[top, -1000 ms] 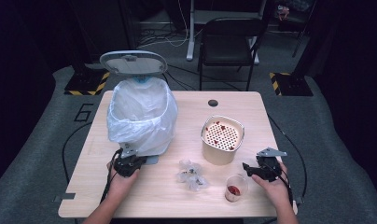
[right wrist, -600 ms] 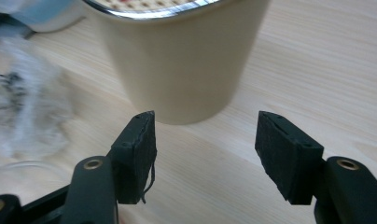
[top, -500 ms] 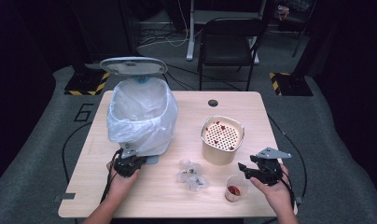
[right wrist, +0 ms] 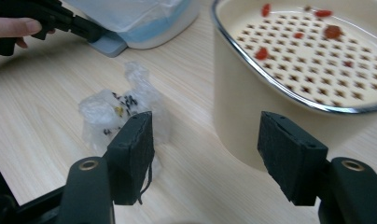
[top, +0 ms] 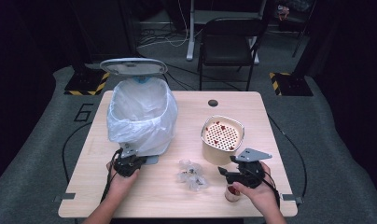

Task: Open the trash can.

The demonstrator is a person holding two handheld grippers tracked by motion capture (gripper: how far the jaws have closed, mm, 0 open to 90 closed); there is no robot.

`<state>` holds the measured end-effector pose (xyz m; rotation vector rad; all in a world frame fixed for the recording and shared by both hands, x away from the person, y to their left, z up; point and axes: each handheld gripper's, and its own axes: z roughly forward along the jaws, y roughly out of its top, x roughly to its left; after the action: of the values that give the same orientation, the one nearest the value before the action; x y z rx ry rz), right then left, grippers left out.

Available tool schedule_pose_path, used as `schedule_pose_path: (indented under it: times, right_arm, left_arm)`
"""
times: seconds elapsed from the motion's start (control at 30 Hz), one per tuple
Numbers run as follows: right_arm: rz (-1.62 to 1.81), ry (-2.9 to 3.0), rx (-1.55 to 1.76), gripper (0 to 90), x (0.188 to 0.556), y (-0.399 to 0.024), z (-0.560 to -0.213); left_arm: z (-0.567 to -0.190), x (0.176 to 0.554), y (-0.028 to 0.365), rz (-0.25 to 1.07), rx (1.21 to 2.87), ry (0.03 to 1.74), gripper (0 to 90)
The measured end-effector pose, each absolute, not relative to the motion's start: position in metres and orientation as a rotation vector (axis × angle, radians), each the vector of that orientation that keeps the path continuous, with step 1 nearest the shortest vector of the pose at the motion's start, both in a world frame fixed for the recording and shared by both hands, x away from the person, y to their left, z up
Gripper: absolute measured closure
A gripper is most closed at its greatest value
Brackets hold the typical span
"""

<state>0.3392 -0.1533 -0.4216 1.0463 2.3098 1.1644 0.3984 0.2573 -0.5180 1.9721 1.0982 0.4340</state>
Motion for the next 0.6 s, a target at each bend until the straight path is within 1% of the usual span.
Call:
schedule_pose_path:
  times: [0.1,0.6]
  right_arm:
    - [1.160,2.341,1.010,33.5,0.343,-0.135,-0.423]
    - [1.186,2.415,0.933,26.9,0.347,-0.086,-0.422]
  left_arm:
    - [-0.518,0.398,0.257,0.432,1.968,1.099,90.0]
    - [-0.517,0.398,0.256,0.443,1.984,1.097,90.0]
